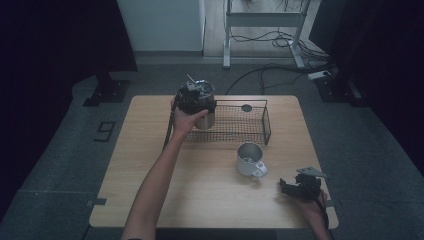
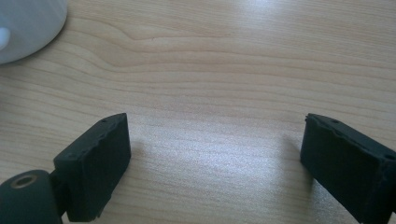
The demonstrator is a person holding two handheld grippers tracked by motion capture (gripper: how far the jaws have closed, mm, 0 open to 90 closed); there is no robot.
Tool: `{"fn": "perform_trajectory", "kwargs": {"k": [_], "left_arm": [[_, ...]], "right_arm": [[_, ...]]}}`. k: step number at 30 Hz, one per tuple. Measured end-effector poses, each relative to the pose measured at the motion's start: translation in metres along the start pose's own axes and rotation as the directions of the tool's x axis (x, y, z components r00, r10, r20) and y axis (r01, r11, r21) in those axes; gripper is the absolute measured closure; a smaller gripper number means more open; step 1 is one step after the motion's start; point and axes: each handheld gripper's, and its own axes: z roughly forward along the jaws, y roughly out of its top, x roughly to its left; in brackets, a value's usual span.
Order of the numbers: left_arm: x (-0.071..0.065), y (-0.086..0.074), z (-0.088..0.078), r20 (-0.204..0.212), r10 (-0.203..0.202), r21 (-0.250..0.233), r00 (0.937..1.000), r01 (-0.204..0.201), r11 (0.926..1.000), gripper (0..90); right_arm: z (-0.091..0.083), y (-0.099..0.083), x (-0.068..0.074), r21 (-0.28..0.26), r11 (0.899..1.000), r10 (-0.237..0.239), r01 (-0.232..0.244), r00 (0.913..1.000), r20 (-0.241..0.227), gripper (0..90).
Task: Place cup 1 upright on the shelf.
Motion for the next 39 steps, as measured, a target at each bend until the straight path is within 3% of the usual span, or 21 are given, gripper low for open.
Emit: {"fn": "perform_trajectory", "kwargs": {"k": [18, 39], "left_arm": [[0.007, -0.016, 0.021, -0.023, -0.021, 0.036, 0.9995, 0.022, 0.9991, 4.2], [0.006, -0.034, 0.037, -0.016, -0.034, 0.084, 0.9993, 0.035, 0.9958, 4.2]], "right_arm": [[0.000, 0.000, 0.000, 0.000, 1.000, 0.001, -0.001, 1.0000, -0.001, 8.7], [0.000, 0.000, 0.000, -0.001, 1.000, 0.001, -0.001, 1.0000, -0.002, 8.9]]}}
